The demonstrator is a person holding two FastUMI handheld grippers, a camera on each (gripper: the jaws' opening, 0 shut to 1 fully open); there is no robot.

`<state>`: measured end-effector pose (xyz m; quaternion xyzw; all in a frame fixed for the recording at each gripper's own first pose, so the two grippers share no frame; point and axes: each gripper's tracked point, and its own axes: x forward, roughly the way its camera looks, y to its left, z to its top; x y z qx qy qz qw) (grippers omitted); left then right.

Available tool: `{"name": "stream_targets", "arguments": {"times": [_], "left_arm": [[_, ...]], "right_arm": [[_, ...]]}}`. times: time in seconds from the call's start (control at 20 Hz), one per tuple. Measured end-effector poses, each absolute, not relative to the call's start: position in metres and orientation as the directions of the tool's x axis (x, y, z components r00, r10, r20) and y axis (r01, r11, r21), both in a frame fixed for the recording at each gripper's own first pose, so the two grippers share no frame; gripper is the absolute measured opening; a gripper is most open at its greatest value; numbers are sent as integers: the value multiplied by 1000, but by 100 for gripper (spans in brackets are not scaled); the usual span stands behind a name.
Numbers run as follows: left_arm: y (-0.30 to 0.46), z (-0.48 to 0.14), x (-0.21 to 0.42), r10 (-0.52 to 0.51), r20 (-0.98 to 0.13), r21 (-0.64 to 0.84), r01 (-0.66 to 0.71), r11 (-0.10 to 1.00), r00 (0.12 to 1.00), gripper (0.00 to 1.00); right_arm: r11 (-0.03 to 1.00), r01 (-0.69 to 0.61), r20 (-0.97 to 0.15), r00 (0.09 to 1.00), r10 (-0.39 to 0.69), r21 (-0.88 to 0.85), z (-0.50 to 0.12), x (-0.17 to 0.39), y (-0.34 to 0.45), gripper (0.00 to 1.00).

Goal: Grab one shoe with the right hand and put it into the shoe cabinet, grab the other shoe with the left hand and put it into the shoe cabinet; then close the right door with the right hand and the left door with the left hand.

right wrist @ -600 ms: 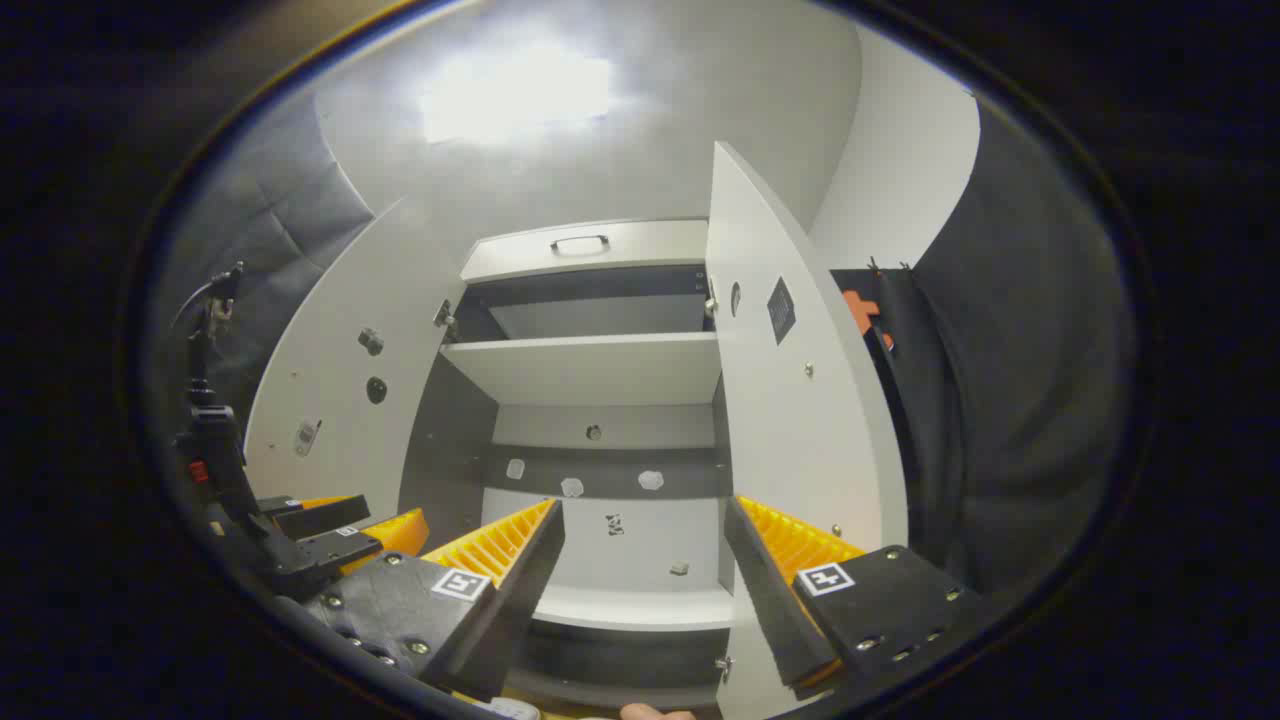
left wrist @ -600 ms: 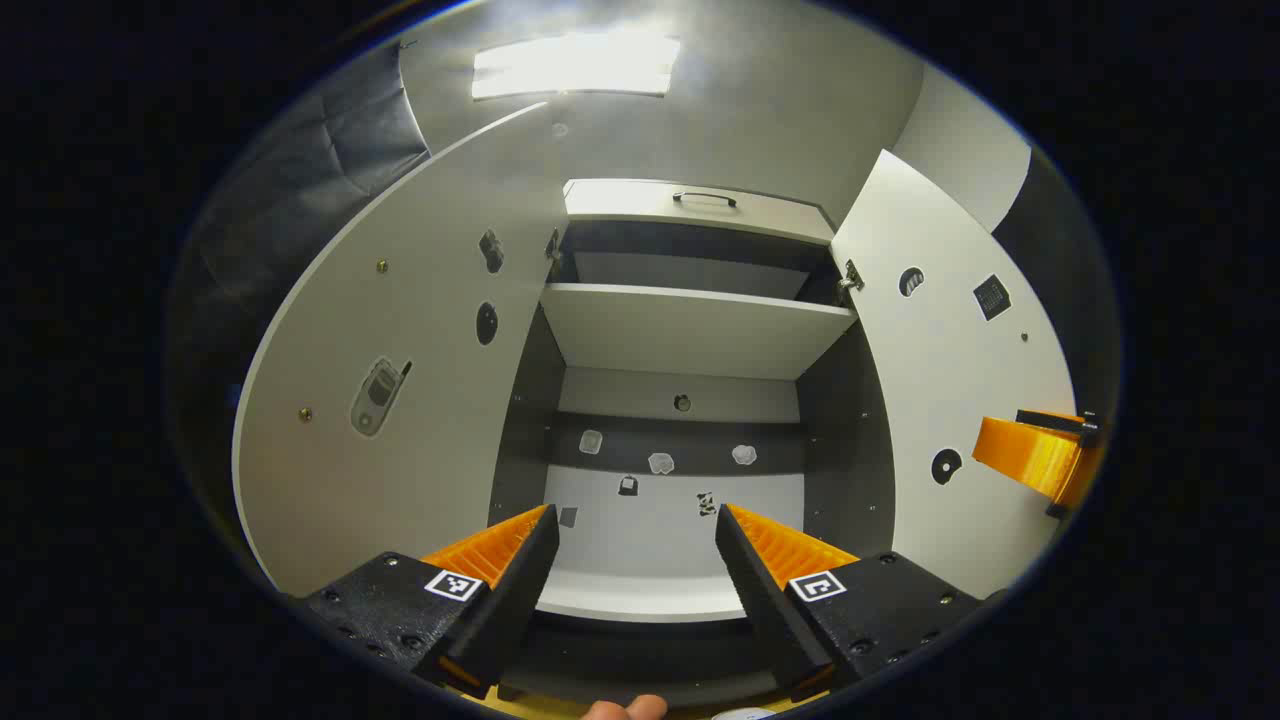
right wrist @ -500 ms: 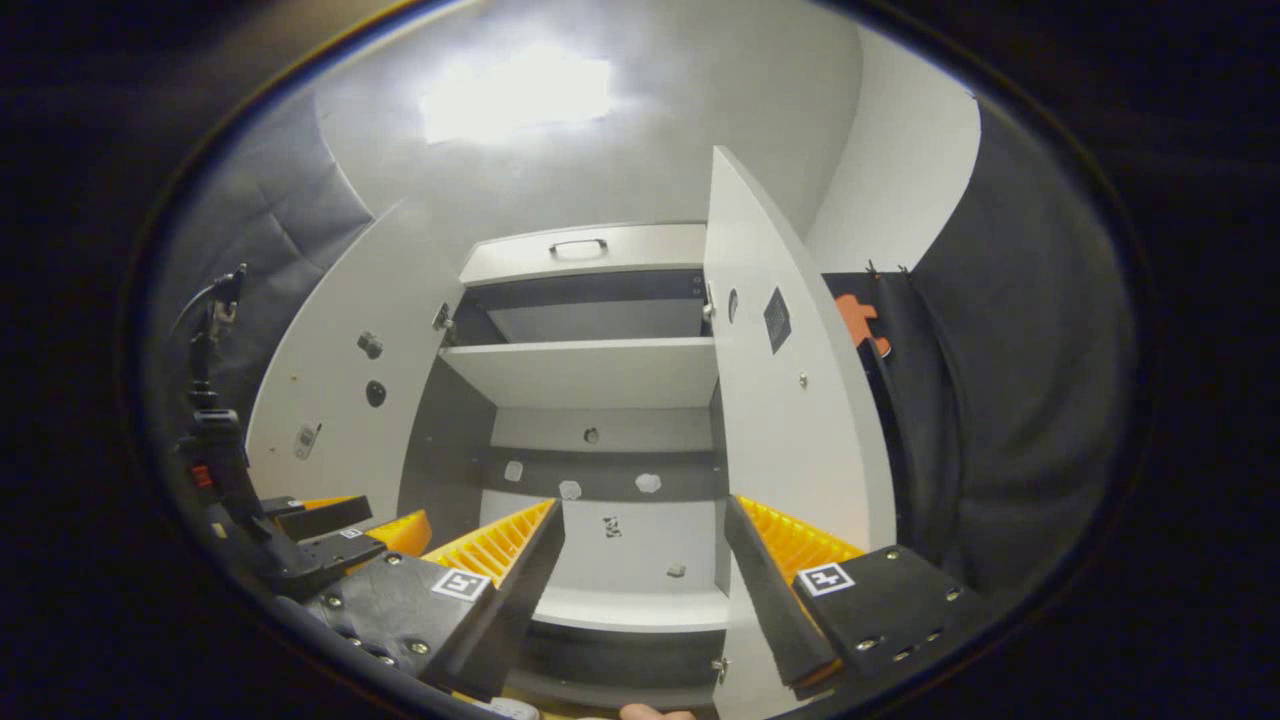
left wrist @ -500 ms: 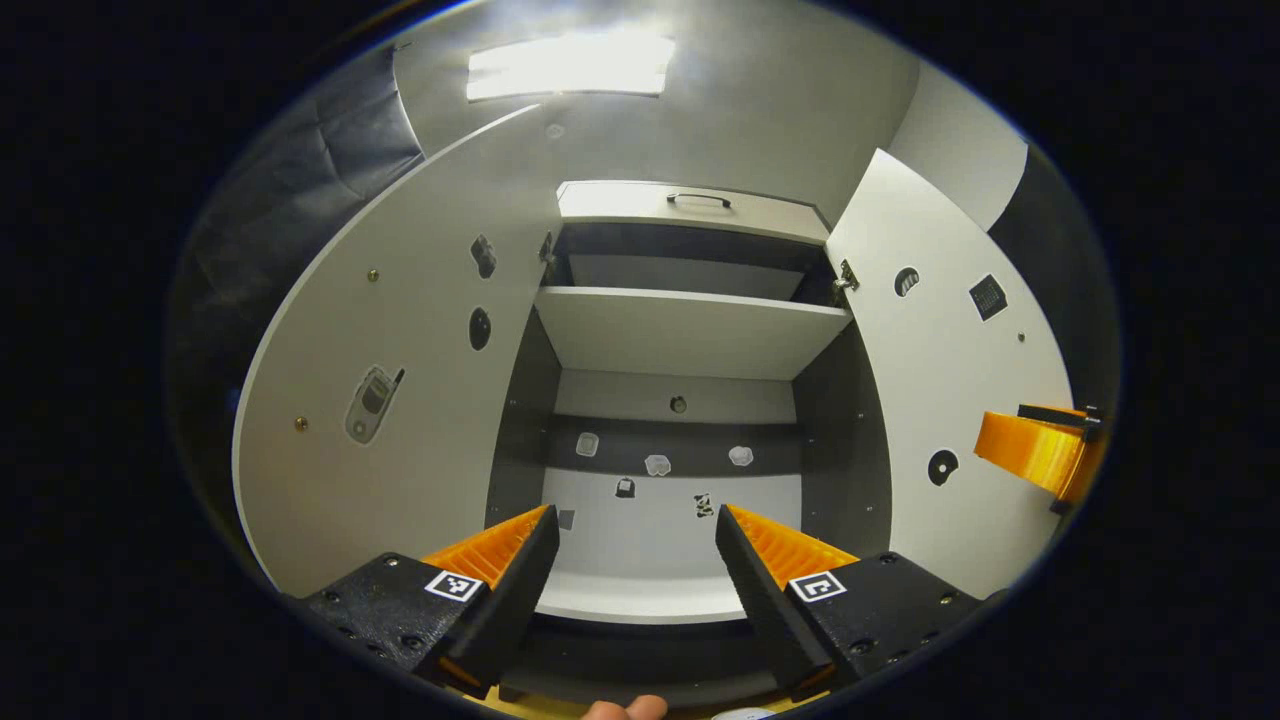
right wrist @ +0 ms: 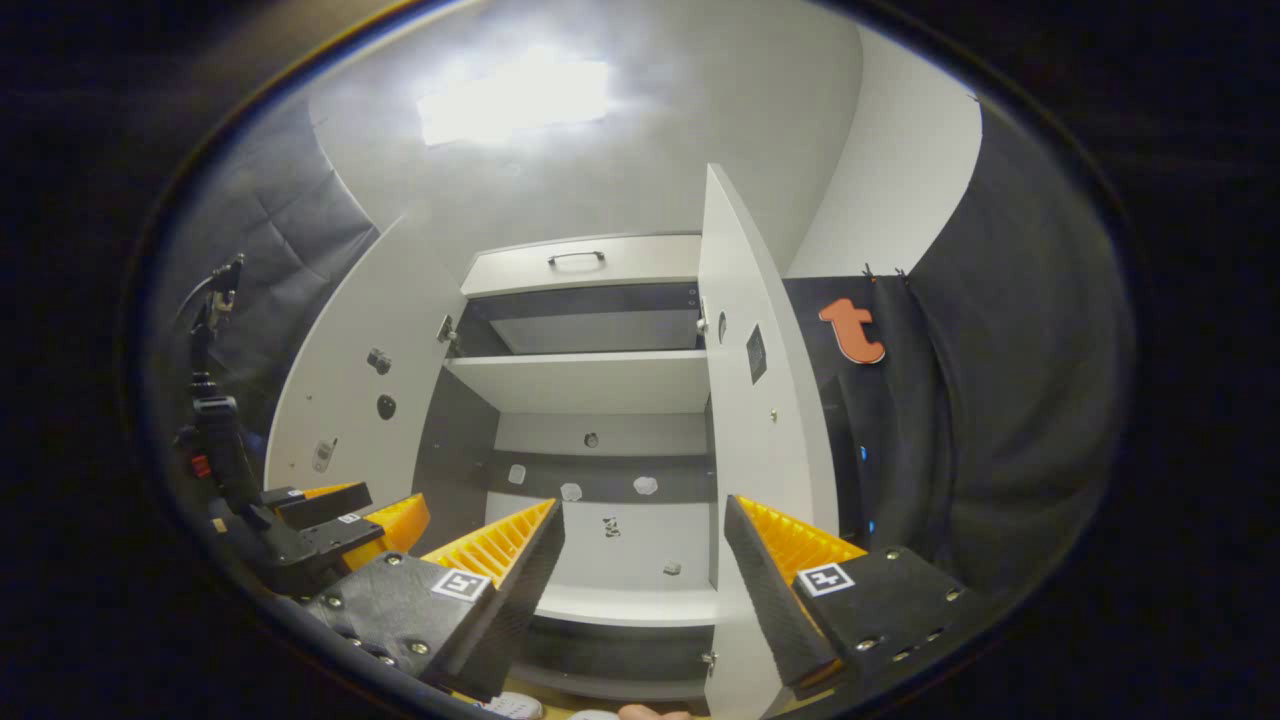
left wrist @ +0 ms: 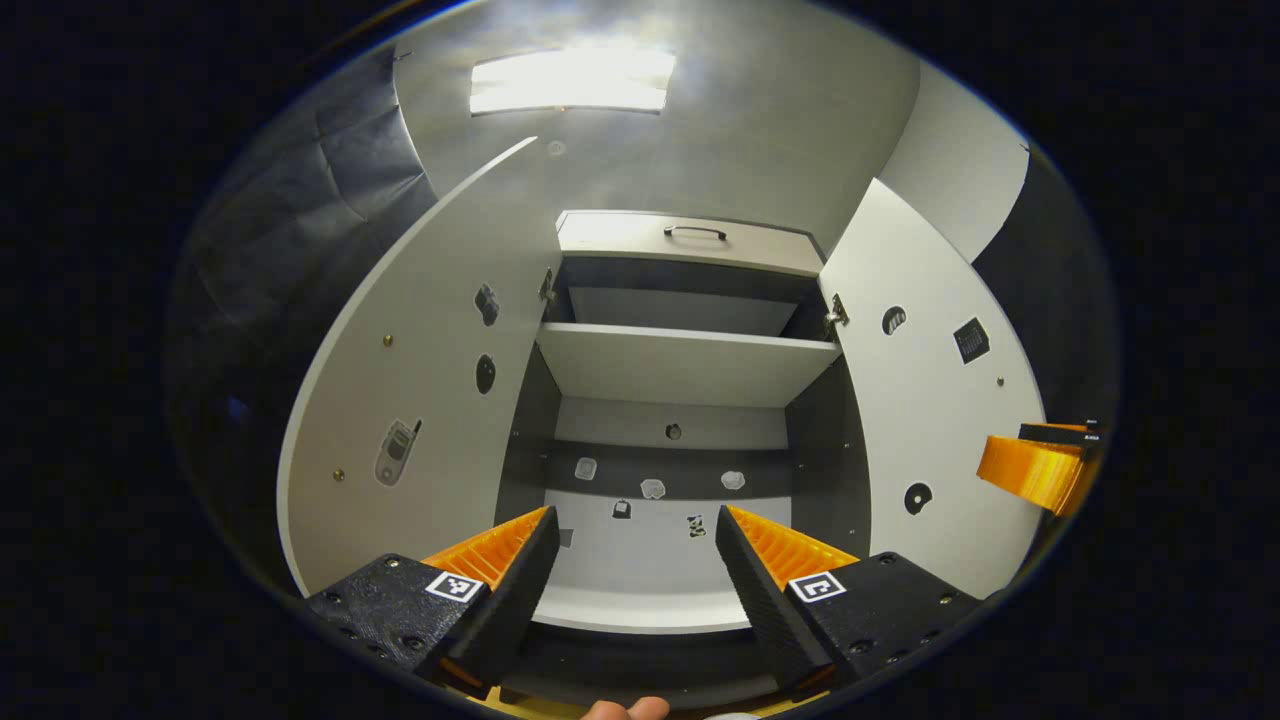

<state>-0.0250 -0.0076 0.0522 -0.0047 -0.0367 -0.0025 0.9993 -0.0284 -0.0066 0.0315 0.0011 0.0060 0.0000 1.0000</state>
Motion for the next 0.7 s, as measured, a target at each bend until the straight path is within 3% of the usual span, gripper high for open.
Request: {"name": "stream_targets", "arguments": {"times": [0.15,0.3,0.4,0.7], "left_arm": [[-6,67,-36,-4,104,-27,7,1000,995,95],[1,76,-48,4,118,-21,-2,1000,993,95],[5,81,-53,13,125,-19,-11,1000,992,92],[20,76,-63,30,99,-17,-29,999,995,95]], "right_arm": [[1000,-15,-50,999,15,4,22,-33,-1,96],[999,-51,-169,984,49,-7,-22,-37,14,96],[996,-73,-263,963,60,-41,-64,-43,27,96],[984,-149,-545,836,70,-101,-210,-74,67,96]]}}
